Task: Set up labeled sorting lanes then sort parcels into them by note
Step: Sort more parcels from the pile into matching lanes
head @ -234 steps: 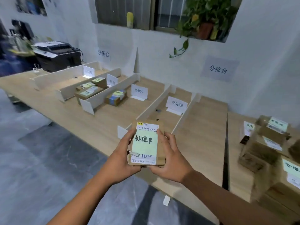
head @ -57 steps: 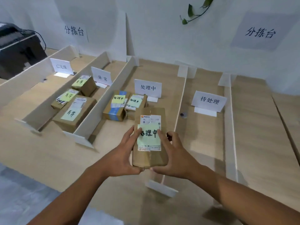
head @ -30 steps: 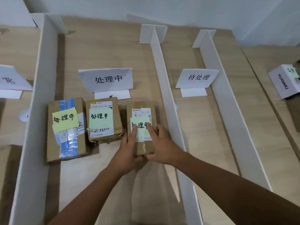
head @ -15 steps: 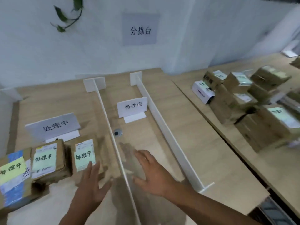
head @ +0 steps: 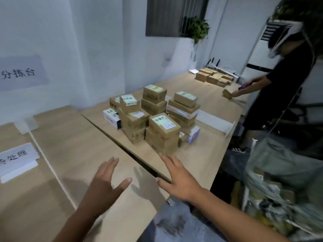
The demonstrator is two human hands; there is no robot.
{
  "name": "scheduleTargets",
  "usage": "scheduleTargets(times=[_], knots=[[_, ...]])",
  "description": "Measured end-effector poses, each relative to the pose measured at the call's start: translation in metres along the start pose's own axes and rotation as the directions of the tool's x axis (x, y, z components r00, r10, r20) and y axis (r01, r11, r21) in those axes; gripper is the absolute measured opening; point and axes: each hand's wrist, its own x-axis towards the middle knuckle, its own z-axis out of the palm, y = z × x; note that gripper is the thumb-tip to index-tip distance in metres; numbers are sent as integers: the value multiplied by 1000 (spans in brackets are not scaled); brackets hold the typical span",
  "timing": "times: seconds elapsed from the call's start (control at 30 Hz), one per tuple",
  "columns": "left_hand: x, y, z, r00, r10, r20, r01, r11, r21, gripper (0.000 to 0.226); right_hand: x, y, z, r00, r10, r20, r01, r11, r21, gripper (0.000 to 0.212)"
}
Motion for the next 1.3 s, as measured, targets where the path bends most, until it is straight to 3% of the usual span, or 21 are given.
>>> scheduleTargets(times=[0.23, 0.57, 0.9, 1.03, 1.17, 1.3], knots=[[77, 59, 93, 991, 96, 89, -95, 995, -20, 97, 9, 105, -47, 999, 41, -13, -41, 999, 7, 84], [236, 68, 183, 992, -80, 101, 98, 977, -191, 127, 147, 224, -65, 989, 10, 149, -11, 1000, 8, 88], [324, 40, 236, 969, -187, 159, 202, 976, -85, 139, 298, 298, -41, 935, -26, 354, 17, 999, 29, 110], [330, 41, 257, 973, -225, 47, 229, 966, -117, 126, 319, 321, -25, 905, -115, 410, 65, 989, 134, 109], [317, 66, 252, 956, -291, -42, 274, 933, -234, 120, 316, 324, -34, 899, -267, 346, 201, 956, 215, 107], [291, 93, 228, 942, -276, -191, 224, 941, -253, 114, 318, 300, -56, 842, -435, 318, 338, 886, 319, 107]])
